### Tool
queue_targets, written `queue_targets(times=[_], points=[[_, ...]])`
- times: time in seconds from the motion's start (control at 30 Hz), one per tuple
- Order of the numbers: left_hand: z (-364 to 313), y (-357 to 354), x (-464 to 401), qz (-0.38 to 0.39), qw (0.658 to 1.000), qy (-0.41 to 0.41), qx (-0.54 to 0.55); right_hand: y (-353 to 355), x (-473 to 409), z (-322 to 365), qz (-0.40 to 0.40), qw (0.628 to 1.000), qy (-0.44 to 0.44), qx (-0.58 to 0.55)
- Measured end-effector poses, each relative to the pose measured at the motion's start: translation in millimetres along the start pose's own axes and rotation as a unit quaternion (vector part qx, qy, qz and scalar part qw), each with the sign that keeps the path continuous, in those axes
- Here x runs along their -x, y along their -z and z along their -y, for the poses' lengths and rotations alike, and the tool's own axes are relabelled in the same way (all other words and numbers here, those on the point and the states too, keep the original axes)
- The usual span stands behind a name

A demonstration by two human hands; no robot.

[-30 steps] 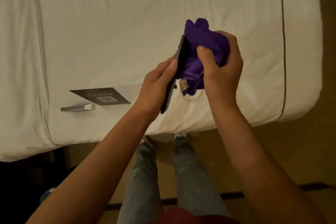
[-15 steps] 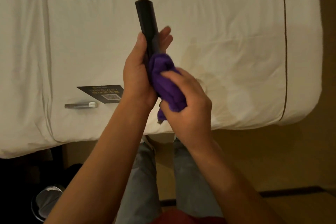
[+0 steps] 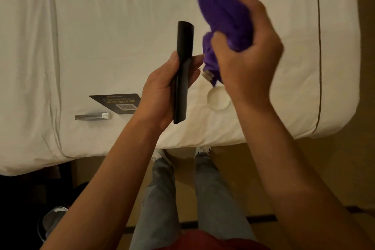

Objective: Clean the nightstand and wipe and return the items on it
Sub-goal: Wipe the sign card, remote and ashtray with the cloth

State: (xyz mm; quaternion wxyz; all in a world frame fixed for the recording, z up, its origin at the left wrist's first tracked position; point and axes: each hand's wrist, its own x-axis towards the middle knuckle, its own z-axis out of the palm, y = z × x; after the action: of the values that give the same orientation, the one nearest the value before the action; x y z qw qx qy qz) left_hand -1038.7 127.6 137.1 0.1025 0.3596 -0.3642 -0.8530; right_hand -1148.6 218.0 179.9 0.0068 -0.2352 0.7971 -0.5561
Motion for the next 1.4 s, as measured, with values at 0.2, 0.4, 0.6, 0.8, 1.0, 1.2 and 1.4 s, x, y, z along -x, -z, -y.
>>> queue_targets(times=[0.2,0.4,0.6,0.8,1.0,1.2,1.4], points=[[-10,-4,-4,-0.029,0.998,-0.059,-0.025,-32,32,8,0.053,0.998,0.01,0.033],[-13,-4,-7,-0.082,0.994,-0.045,0.052,-26,73,6,0.093,0.994,-0.048,0.003],[-27,14,-22,-0.071,0.996,-0.062,-0.004,10,85,-8,0.216,0.969,-0.115,0.018],[-32,31,-23,-0.07,0.992,-0.07,-0.077,25,32,7,0.07,0.991,-0.113,-0.007],[-25,-2,-15,-0.015,0.999,0.001,0.03,-30,1,23,0.067,0.995,0.029,0.072],[-18,-1,-13,-0.068,0.988,-0.002,0.137,-47,43,13,0.118,0.981,0.052,0.145],[-16,16,-27,-0.116,0.983,-0.014,0.143,-14,93,-16,0.208,0.96,0.038,0.181]])
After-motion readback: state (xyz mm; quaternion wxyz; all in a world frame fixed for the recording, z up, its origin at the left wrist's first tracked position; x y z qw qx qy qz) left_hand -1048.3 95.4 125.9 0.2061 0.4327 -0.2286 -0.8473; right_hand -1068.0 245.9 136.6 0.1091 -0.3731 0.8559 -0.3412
